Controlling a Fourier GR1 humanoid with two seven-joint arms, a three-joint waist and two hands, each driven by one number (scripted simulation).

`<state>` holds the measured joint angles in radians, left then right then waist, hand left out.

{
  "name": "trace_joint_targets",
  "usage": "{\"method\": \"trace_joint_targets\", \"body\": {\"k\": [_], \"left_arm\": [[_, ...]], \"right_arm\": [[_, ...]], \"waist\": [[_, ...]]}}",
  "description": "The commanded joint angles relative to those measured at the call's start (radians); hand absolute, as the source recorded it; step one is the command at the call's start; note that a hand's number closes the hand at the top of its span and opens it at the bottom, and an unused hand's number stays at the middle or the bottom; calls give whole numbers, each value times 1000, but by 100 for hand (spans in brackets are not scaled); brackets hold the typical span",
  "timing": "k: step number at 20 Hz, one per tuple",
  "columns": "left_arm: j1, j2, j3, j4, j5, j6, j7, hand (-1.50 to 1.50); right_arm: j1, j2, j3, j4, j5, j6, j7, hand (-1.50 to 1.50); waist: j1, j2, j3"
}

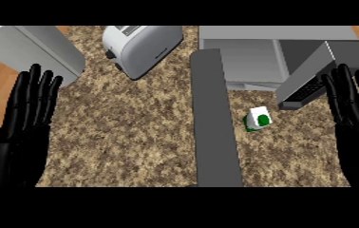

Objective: Pick up the milk, place it into the microwave and close the microwave

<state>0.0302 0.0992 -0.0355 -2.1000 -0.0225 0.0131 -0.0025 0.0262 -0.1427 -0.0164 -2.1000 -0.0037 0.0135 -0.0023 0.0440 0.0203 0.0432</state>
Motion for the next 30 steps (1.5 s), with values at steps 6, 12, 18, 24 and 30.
{"method": "trace_joint_targets", "body": {"k": [6, 12, 18, 24, 30], "left_arm": [[-114, -3, 71, 168, 47, -12, -24, -150], [152, -98, -45, 114, 211, 59, -104, -150], [277, -99, -139, 84, 194, 41, -204, -150], [413, -65, -107, -6, 232, -29, -224, -150], [464, -99, -219, 27, 158, 0, -291, -150]], "right_arm": [[-11, 14, 10, 50, -21, 46, -49, -150], [121, 2, 33, 13, -128, 125, 22, -150], [142, 52, 82, 73, -46, 94, -5, -150], [185, 71, 76, 177, -15, 106, -132, -150], [109, 87, 45, 383, -20, 108, -197, -150]], "waist": [[-47, -20, -43], [-46, -22, -43], [-42, -22, -43], [-41, -22, -43], [-39, -21, -43]]}}
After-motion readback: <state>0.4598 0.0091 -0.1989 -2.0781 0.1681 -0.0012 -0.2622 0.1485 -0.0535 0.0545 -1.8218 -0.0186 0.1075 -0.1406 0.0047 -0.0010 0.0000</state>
